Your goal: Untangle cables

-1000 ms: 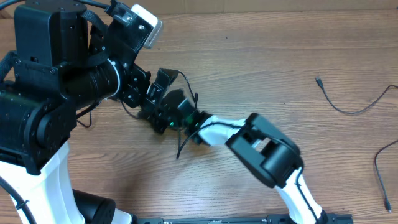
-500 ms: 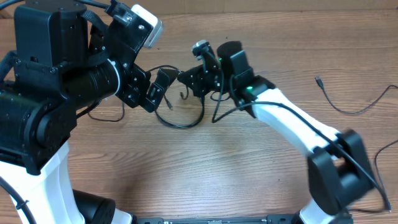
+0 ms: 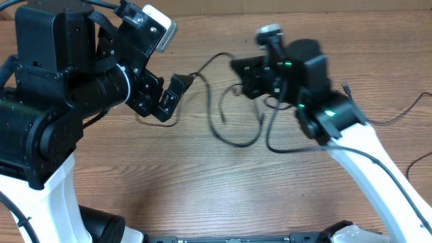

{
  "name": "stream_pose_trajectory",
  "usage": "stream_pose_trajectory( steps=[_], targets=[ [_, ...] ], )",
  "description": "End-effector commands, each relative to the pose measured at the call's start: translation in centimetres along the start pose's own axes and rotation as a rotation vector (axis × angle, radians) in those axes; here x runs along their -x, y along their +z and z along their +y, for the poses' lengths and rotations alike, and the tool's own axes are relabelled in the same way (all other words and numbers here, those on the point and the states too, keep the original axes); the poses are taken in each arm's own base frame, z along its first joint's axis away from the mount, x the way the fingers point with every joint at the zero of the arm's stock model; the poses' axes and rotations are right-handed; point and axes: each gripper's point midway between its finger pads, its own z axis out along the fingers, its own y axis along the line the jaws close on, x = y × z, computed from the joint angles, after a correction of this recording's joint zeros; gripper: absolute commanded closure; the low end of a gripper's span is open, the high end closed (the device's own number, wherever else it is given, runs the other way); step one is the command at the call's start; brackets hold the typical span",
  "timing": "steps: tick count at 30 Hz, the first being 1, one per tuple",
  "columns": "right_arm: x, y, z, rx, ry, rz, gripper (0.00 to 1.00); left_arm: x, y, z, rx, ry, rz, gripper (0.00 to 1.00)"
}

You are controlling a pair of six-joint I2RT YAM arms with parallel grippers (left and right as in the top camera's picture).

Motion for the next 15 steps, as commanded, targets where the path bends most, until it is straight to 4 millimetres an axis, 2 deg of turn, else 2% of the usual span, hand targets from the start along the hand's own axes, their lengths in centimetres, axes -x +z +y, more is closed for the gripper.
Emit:
stream_pose_trajectory(
  steps=[1,4,6,13,15],
  targets=[
    [2.3,-2.8,-2.5,-0.133,0.023,-0.081,0.96,0.1,0.0,-0.1,0.0,-0.014,-0.004,0.0],
    [2.0,-3.9,-3.9,-0.173,0.071,-0.068,0.96,0.1,0.0,-0.1,0.0,-0.014,-0.004,0.0],
    [2.0,-4.3,-3.9,-0.156,0.08,-0.06,0.96,0.1,0.0,-0.1,0.0,-0.014,-0.004,0.0],
    [3.7,-6.2,-1.6,-0.062,0.056,-0.122,0.96,0.1,0.0,-0.1,0.0,-0.014,-0.004,0.0],
    [4.3,-7.0,-0.4,-0.015,0.037,-0.148,0.96,0.1,0.0,-0.1,0.0,-0.014,-0.004,0.0]
  ],
)
